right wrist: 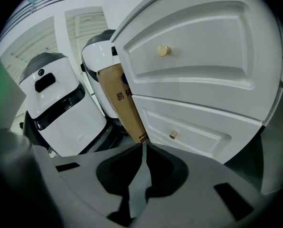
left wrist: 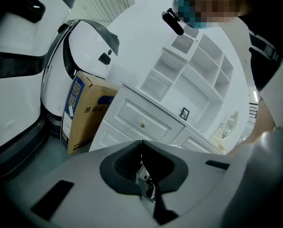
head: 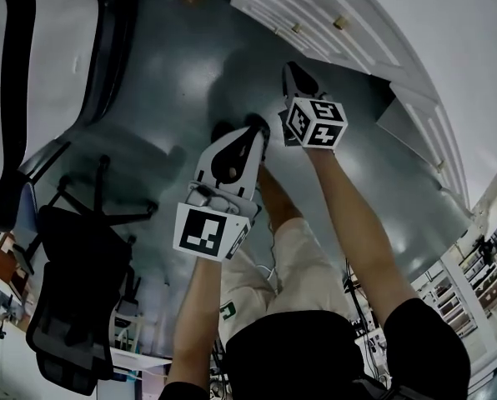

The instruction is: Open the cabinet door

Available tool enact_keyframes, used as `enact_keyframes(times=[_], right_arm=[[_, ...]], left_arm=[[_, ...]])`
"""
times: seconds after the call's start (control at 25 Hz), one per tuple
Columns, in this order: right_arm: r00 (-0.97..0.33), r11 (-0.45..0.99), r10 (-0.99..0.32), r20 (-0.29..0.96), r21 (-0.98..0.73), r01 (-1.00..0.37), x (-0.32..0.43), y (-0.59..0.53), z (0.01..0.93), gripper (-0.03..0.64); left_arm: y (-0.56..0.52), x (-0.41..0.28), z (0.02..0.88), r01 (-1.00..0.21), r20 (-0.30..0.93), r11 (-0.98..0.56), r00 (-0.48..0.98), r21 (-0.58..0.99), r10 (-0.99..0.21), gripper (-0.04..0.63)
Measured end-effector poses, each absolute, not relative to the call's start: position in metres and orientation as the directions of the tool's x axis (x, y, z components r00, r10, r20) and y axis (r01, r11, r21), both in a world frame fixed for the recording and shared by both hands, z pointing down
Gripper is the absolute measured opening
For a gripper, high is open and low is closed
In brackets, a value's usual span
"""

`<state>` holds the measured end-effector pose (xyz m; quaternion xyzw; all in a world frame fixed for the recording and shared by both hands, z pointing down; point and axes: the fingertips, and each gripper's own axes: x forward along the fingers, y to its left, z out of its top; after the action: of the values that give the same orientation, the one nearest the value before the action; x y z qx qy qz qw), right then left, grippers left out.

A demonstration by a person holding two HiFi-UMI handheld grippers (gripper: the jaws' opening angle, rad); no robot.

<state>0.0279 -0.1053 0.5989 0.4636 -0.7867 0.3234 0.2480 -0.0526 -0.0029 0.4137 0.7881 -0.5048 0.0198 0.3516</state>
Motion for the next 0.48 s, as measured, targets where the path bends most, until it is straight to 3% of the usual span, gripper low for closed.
enact_keyframes(times=[0.48], right_arm=[[-0.365,0.257,-0.584,0.726,-0.261,-0.931,0.035,-0.145,0.646,0.078]], left_arm=[[-0.006,-0.064,0.432,-0.812,0.408,-0.259,0.505,0.523,-0.76,0.023]])
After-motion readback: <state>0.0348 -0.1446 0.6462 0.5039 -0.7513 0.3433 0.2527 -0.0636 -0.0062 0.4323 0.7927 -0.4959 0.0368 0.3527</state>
